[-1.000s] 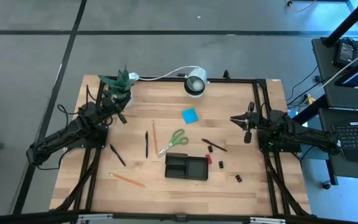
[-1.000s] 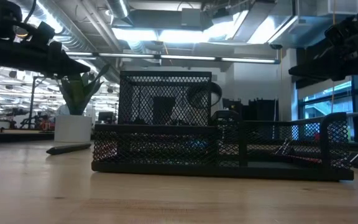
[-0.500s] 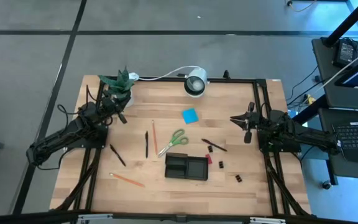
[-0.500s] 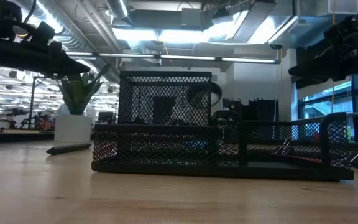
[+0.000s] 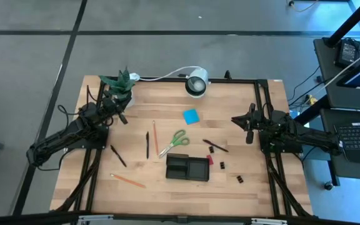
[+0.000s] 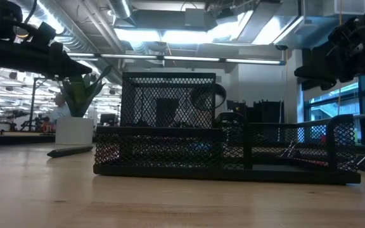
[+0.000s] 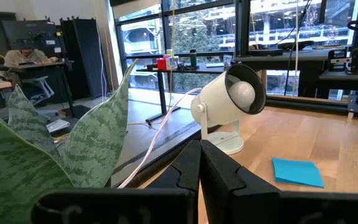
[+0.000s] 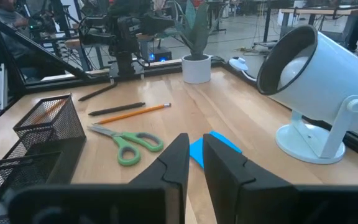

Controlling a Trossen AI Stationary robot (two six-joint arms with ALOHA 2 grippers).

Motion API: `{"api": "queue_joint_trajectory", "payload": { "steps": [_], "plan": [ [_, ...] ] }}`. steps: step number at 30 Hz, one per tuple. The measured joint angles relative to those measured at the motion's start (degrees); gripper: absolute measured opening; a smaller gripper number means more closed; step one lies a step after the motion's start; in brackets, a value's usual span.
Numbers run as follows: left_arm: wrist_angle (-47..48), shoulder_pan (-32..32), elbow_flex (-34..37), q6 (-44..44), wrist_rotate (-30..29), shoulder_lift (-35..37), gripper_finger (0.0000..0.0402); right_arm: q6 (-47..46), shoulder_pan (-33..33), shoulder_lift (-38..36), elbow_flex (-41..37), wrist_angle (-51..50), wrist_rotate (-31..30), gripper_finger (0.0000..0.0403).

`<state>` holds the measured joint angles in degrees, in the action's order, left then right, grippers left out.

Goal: Pick and place office supplies into organizer
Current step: Put the middle black pen into the desk organizer

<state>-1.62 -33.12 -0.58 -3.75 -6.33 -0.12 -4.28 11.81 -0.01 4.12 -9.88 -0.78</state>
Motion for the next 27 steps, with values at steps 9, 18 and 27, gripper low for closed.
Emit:
{"api": "queue_joint_trajectory", "payload": {
  "steps": [9,18,27],
  "plan": [
    [0.0,0.0,0.0,1.2,0.0,0.0,0.0004,-0.1,0.0,0.0,0.0,0.0,0.0,0.0051],
    [-0.4,0.0,0.0,0.2,0.0,0.0,0.0005,0.1,0.0,0.0,0.0,0.0,0.0,0.0051],
    [-3.0,0.1,0.0,1.2,6.3,0.0,0.0088,0.2,0.0,0.0,0.0,0.0,0.0,0.0051]
  ]
}}
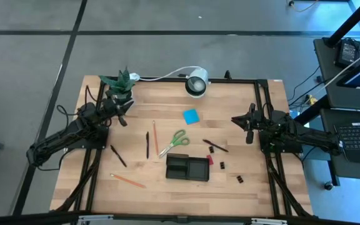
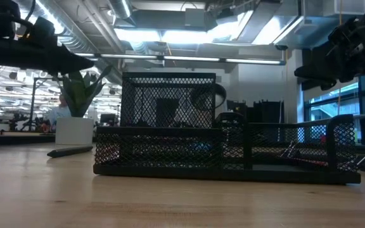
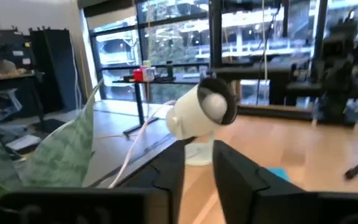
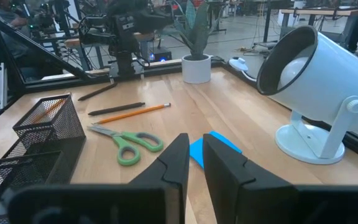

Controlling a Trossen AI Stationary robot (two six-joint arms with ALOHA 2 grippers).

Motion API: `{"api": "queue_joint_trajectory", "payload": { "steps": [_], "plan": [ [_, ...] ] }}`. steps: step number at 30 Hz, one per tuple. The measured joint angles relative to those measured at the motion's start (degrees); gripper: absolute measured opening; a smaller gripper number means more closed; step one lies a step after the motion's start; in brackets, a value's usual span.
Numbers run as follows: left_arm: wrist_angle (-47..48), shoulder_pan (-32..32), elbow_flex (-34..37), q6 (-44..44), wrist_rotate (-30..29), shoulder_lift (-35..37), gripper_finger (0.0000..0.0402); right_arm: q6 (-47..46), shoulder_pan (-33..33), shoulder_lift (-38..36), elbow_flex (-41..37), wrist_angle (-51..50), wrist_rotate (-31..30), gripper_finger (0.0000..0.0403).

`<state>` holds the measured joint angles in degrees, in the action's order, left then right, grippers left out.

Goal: Pick and place office supplies into organizer
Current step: Put the middle black pen into the desk organizer

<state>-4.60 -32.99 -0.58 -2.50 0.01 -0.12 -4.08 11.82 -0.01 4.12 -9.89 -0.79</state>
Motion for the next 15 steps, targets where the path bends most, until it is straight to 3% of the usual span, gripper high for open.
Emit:
{"api": "queue_joint_trajectory", "payload": {
  "steps": [7,15],
  "plan": [
    [-5.1,0.0,0.0,6.7,-0.2,0.0,0.0158,0.0,0.0,0.0,0.0,0.0,0.0,0.0051],
    [-6.0,0.8,0.0,14.2,5.4,-0.1,0.017,0.1,0.0,0.0,0.0,0.0,0.0,0.0051]
  ]
}}
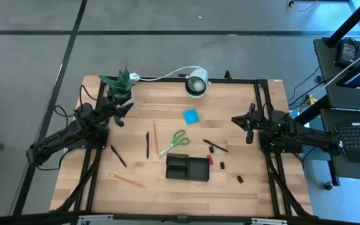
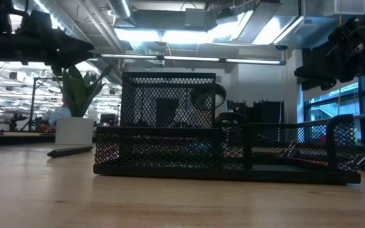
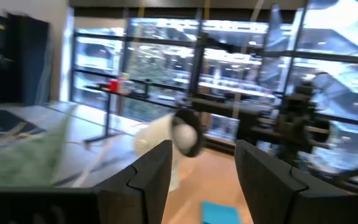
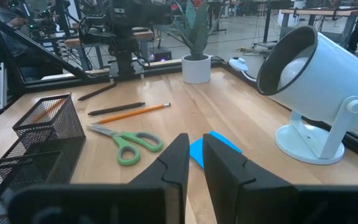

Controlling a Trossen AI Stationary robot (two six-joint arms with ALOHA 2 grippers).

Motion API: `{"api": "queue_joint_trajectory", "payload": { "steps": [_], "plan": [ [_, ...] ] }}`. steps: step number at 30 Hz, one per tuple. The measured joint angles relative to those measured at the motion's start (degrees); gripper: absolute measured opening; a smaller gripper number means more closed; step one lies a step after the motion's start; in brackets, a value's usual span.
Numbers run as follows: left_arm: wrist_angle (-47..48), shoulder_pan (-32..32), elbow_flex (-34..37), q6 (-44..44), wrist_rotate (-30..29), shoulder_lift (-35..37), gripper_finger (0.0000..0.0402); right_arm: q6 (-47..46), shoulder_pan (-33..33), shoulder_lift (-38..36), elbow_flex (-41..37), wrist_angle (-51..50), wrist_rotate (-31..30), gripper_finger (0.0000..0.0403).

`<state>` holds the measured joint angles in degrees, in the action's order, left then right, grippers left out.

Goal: Pick and place office supplies into organizer
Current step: Put the middle black pen into the desk organizer

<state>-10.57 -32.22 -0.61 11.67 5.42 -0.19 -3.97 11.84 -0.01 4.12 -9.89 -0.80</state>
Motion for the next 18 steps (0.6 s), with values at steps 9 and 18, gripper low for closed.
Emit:
{"api": "queue_joint_trajectory", "payload": {
  "steps": [9,18],
  "plan": [
    [0.1,8.9,-6.0,-4.1,-2.1,-7.8,0.0169,1.0,0.0,0.0,0.0,0.0,0.0,0.0051],
    [3.8,18.1,-17.2,-12.7,-9.2,-27.8,0.0169,1.3,0.0,0.0,0.0,0.0,0.0,0.0051]
  ]
}}
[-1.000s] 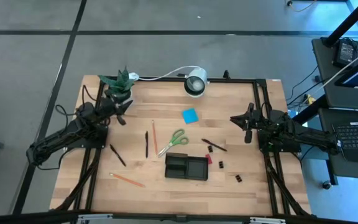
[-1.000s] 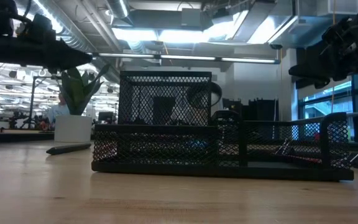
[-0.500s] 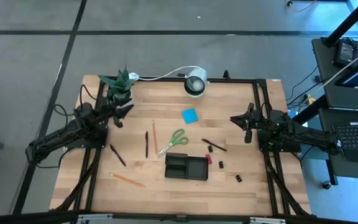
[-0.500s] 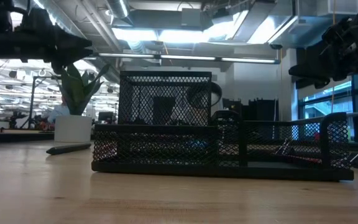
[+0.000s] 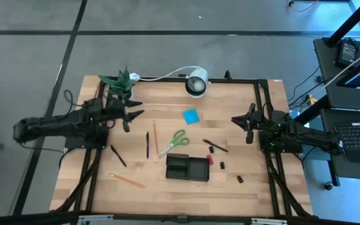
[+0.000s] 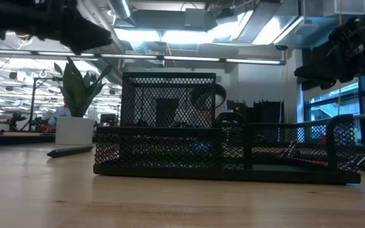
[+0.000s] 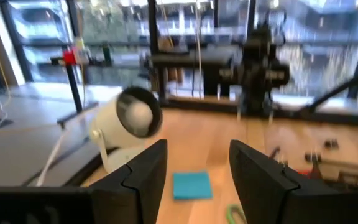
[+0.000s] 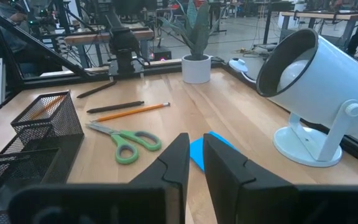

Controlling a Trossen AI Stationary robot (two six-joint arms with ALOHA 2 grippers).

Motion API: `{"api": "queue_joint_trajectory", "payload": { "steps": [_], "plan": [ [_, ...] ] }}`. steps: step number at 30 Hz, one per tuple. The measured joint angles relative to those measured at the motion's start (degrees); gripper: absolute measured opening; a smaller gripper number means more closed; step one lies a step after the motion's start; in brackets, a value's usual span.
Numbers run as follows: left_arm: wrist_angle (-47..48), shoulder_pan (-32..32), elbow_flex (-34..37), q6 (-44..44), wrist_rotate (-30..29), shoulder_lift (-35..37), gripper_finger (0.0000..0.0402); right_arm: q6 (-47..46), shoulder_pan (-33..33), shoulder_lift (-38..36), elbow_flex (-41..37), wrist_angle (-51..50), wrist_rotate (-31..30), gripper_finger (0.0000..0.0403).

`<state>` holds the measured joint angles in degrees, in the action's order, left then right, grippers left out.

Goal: Pick and place office supplies into organizer
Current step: Put the middle black pen into the desk organizer

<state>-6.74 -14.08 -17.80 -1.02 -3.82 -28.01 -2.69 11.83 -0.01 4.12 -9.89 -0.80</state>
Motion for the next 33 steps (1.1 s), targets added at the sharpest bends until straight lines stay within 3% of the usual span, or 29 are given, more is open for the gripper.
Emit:
{"api": "queue_joint_trajectory", "payload": {
  "steps": [7,12,19,24,33],
  "plan": [
    [14.1,6.2,-12.6,1.0,-10.5,-16.2,0.0169,0.1,0.0,0.0,0.0,0.0,0.0,0.0051],
    [26.0,8.5,-22.5,11.9,-16.6,-25.7,0.0169,0.1,0.0,0.0,0.0,0.0,0.0,0.0051],
    [45.8,11.6,-35.0,21.8,-16.8,-37.2,0.0169,0.1,0.0,0.0,0.0,0.0,0.0,0.0051],
    [60.2,13.7,-42.6,38.0,-15.5,-43.4,0.0168,0.1,0.0,0.0,0.0,0.0,0.0,0.0051],
    [71.4,17.6,-44.6,59.2,-10.5,-53.6,0.0164,1.7,0.0,0.0,0.0,0.0,0.0,0.0051]
  ]
}}
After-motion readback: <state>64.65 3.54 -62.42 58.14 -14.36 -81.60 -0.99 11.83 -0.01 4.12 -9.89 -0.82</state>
